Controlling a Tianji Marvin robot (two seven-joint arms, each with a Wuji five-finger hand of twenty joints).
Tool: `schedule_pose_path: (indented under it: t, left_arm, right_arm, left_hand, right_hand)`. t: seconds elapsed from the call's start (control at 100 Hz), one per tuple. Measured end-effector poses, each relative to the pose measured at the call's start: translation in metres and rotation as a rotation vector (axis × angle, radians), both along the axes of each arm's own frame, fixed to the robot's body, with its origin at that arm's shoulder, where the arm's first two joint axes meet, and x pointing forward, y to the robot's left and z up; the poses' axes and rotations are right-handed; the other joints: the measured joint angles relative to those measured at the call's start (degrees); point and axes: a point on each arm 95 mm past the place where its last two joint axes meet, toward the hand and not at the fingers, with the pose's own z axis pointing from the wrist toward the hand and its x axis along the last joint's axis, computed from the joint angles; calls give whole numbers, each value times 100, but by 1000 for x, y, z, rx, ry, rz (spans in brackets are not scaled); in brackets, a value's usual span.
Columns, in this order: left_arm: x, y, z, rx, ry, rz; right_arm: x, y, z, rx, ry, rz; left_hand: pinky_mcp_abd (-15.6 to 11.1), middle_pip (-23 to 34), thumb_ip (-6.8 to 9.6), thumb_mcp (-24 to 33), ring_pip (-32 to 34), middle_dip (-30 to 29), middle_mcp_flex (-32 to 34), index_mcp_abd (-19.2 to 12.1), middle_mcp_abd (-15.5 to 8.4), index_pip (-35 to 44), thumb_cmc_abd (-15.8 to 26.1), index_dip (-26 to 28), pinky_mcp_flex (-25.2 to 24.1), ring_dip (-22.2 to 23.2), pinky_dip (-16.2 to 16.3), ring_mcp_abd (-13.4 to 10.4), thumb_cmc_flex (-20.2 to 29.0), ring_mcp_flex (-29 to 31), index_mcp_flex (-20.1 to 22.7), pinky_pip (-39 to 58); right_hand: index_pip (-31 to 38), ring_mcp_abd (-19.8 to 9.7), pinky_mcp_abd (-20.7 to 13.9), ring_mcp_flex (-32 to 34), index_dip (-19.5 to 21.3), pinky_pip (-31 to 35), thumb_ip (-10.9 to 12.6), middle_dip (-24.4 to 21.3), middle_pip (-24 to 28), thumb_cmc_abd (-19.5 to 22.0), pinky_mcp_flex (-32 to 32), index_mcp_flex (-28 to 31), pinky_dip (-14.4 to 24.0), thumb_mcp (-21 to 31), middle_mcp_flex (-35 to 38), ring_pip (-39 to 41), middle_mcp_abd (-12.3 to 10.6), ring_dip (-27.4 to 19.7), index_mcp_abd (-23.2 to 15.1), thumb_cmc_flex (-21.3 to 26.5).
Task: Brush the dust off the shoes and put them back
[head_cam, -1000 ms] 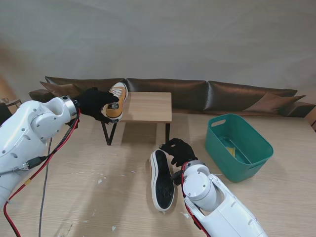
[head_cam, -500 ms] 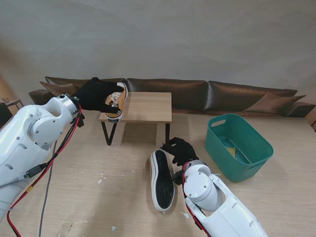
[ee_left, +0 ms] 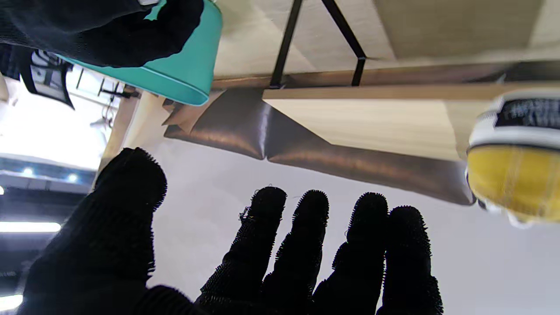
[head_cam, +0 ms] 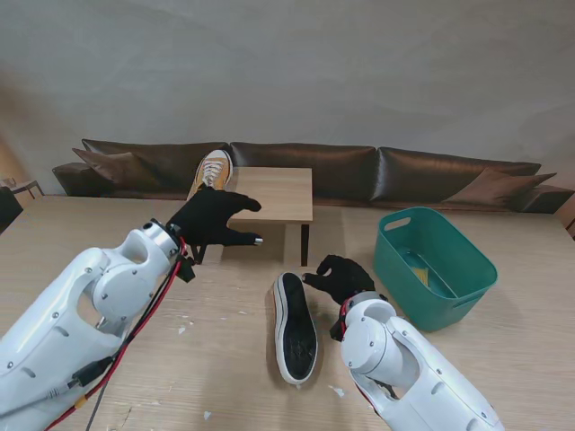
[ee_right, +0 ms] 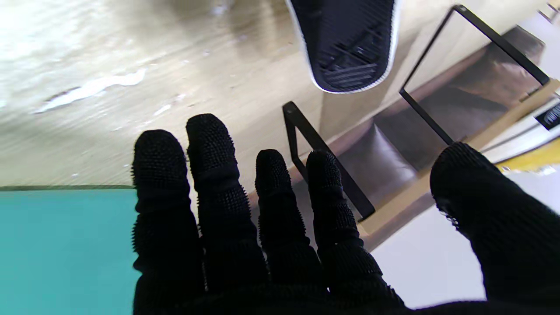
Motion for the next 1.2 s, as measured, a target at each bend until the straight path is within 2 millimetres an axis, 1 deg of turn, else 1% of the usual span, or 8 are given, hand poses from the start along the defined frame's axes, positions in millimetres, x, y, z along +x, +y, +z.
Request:
schedule_pose_path:
  t: [0.2, 0.37, 0.79, 0.9, 1.0, 1.04, 1.19, 1.2]
  left_arm:
    - [-31, -12, -34, -76, 51, 38]
    - [-45, -8, -57, -60, 50, 75]
    - [-61, 13, -94, -46, 86, 196]
    - [-65, 16, -103, -40, 110, 216]
    - [-67, 17, -109, -43, 132, 226]
    - [-68, 18, -111, -44, 139, 229]
    - [-70, 19, -115, -42, 149, 243]
    - [-70, 20, -116, -42, 150, 244]
  right_arm:
    - [-2, 4, -1, -72, 23, 16]
    - [-2, 16, -3, -136, 41, 23]
    - [8, 47, -15, -351, 120, 27]
    - [13, 52, -16, -377, 148, 21]
    - [17, 56, -17, -361, 181, 19]
    - [18, 59, -18, -371, 187, 22]
    - [22, 69, -25, -407, 224, 26]
    - [23, 70, -26, -404, 228, 26]
  left_hand:
    - [47, -7, 0, -140, -142, -130, 137, -40, -3, 9, 55, 31, 65, -143, -82, -1, 170, 149, 142, -82]
    - [69, -5, 0, -185, -145, -143, 197, -42, -3, 9, 55, 63, 66, -156, -138, -1, 230, 149, 283, -223]
    - [103, -4, 2, -190, -154, -151, 331, -43, 2, 59, 160, 74, -11, -158, -154, -1, 334, 149, 369, -446]
    - [107, -4, 3, -190, -154, -151, 337, -43, 34, 75, 160, 95, -66, -158, -154, -1, 358, 149, 432, -517]
    - [109, -4, 5, -190, -154, -151, 339, -43, 47, 75, 160, 99, -78, -158, -154, 0, 358, 149, 432, -586]
    - [109, -4, 66, -190, -154, -151, 339, -43, 68, 75, 160, 102, -79, -158, -154, 0, 358, 149, 442, -591]
    - [109, -4, 66, -190, -154, -151, 339, -43, 79, 79, 160, 125, -88, -158, -148, 0, 358, 149, 505, -662]
    - [109, -4, 66, -190, -154, -151, 339, -43, 79, 79, 160, 125, -88, -158, -147, 0, 358, 149, 505, -663]
  right_hand:
    - [-150, -88, 0, -259, -5, 0, 1, -8, -5, 0, 0, -244, 0, -251, -300, -33, 0, 0, -106, -75]
    - [-283, -155, -27, -498, -37, 0, 6, -14, 7, 0, 0, -677, 0, -447, -717, -71, -7, -10, -138, -75]
    - [-518, -254, -138, -1244, -55, 0, 124, -48, 51, 0, 0, -1742, 0, -1266, -1788, -225, -13, -131, -60, -308]
    - [-554, -261, -139, -1486, -57, -134, 238, -54, 37, 0, 0, -1973, 0, -1324, -2005, -472, -14, -244, 42, -392]
    - [-747, -263, -140, -1594, -53, -330, 241, -205, 19, 0, 0, -2150, 0, -1255, -2156, -791, -14, -412, 93, -595]
    - [-803, -257, -141, -1721, -59, -415, 241, -264, -83, 0, 0, -2223, 0, -1288, -2283, -1016, -14, -545, 156, -667]
    - [-920, -252, -142, -1882, -55, -627, 241, -369, -46, 0, -1, -2500, 0, -1243, -2411, -1371, -14, -697, 358, -668]
    - [-917, -252, -143, -1882, -55, -646, 242, -386, -185, 0, -1, -2500, 0, -1243, -2424, -1371, -14, -697, 365, -668]
